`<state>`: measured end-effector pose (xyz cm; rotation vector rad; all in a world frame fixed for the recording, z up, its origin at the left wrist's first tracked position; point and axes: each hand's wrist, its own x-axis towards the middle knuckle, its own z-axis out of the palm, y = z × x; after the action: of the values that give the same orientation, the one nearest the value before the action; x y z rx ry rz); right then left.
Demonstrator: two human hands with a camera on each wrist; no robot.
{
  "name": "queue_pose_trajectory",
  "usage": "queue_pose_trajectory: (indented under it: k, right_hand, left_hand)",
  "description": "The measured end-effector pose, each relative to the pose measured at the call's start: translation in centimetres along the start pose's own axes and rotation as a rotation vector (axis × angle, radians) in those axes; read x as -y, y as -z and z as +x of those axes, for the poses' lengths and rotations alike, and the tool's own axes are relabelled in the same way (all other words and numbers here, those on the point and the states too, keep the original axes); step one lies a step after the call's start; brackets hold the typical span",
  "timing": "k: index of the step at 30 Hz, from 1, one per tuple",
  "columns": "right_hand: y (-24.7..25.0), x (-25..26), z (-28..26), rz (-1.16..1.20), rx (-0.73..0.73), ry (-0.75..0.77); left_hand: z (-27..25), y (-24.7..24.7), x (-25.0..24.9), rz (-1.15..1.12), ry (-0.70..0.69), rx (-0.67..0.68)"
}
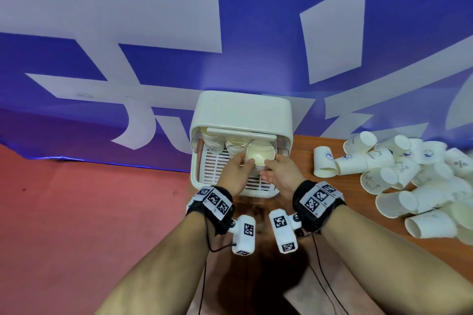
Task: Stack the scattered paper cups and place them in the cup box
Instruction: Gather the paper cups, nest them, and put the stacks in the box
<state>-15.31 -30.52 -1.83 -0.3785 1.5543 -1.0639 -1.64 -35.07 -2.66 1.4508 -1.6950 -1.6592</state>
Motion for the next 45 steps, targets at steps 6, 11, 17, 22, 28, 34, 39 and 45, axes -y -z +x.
queue_pose_trajectory:
  k: [6,11,17,22,28,34,39,45]
  right_hand:
    - [0.0,0.1,0.3,0.127,0.000,-0.001]
    - [-0.2,0.1,0.8,0.201,-0.018,-0.001]
    - [-0.6,0.3,1.5,0.249,-0.054,-0.029]
    - [-0.9,0.6,2.0,0.318,-0.083,-0.071]
    - [-0.4,1.1,1.1,0.295,-0.036,-0.122]
    - [1.1,1.6,-1.1,0.128,0.042,-0.114]
    - [3.6,2.0,-3.3,0.002,0.047,-0.043]
    - [9.2,2.1,-5.8,-0.157,-0.014,0.043]
  left_hand:
    - [0.6,-0.9,-0.6,-0.084,-0.007,0.044]
    - [1.2,-1.3,-1.2,-0.132,0.028,0.084]
    - [1.9,-1.7,-1.0,-0.144,0.088,0.120]
    - [1.7,-1.5,-1.7,-0.145,0.133,0.108]
    - [1.1,-1.1,-1.6,-0.100,0.153,0.093]
    - [-0.4,-0.7,-2.3,0.006,0.107,0.021]
    - [-1.6,-2.2,-4.0,0.061,0.041,-0.006]
    - [-2.6,-6.9,-5.6,0.091,-0.005,0.021]
